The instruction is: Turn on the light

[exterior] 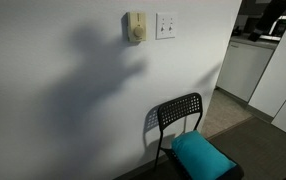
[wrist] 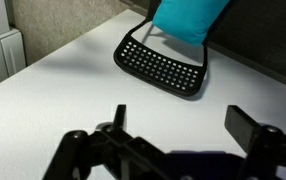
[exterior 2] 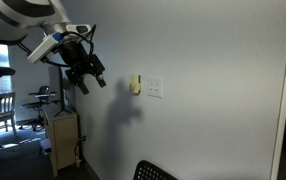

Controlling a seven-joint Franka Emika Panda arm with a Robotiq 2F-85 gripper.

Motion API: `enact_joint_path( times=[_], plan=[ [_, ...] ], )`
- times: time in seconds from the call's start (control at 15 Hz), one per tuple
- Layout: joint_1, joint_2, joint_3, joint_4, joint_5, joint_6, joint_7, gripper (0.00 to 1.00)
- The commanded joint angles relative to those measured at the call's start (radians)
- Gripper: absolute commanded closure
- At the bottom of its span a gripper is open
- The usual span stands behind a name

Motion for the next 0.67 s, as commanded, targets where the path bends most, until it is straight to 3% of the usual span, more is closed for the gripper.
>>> enact_joint_path(
  times=[0.0, 0.27, 0.53, 0.6],
  plan=[
    [0.036, 0.084, -0.039, 0.01, -0.05, 0.149, -0.116, 0.0],
    [0.056, 0.198, -0.08, 0.041, -0.068, 0.327, -0.298, 0.0],
    [0.056, 0.315, -0.102, 0.125, -0.048, 0.325, -0.405, 0.0],
    [0.055, 0.253, -0.09, 0.066, -0.051, 0.326, -0.354, 0.0]
  ],
)
